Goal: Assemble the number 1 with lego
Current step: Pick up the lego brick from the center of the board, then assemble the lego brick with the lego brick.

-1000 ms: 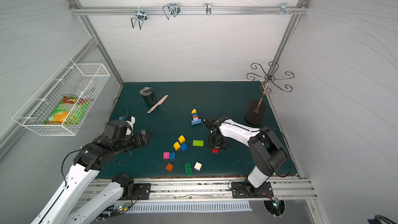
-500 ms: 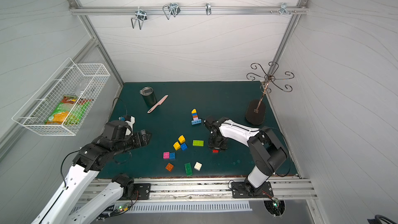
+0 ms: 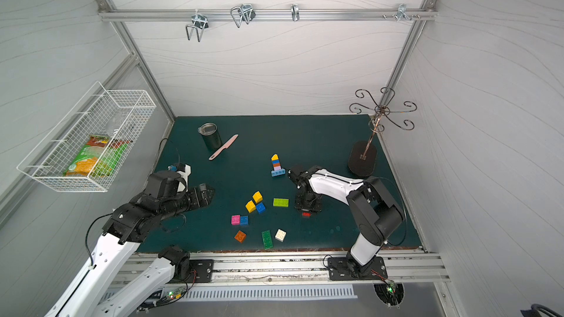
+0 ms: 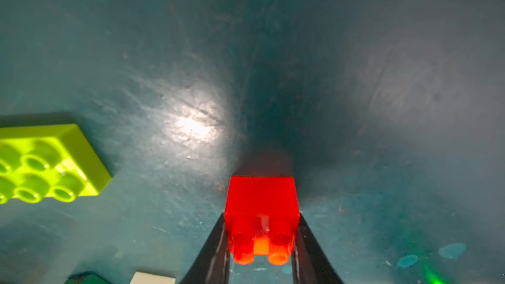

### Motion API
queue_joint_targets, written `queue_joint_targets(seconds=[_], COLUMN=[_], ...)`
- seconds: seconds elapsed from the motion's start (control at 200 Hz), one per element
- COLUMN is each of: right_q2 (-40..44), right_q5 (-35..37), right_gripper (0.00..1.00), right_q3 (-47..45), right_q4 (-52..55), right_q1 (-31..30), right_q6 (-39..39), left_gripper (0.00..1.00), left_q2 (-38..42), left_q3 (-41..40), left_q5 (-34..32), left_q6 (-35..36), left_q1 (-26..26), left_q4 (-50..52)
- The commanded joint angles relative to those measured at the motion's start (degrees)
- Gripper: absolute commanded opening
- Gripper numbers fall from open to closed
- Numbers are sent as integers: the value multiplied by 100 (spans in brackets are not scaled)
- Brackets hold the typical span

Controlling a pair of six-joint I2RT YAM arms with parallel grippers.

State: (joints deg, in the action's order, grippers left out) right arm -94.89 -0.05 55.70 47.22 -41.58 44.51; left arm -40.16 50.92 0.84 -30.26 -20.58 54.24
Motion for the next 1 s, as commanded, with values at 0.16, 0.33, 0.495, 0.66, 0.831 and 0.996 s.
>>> queue_joint_targets(seconds=[0.16,0.33,0.495,0.66,0.831,0.996], right_q2=[100,-352,-858,-1286,-1501,-1698], right_q5=[92,88,85,85,15,14], right_gripper=[10,5,3,3,3,3], right_q3=[804,1477,2052,2333,2288,2346], right_q4=[508,648,692,675,484,424], right_q1=[-333,-582,-769,-873,-904,-939], right_q6=[95,120,159,198,277,312], left_gripper=[90,90,90,90,91,96], left_q2=[66,83,103,105,140,149], left_q3=[76,74,73,68,72,73], left_q5=[-34,-35,-23,-7,3,12], left_q6=[-33,-35,-33,-24,-25,-24], left_q1=[-25,-25,-25,-25,-25,-25], left_q4=[-89,-89,-89,-88,-98,-98])
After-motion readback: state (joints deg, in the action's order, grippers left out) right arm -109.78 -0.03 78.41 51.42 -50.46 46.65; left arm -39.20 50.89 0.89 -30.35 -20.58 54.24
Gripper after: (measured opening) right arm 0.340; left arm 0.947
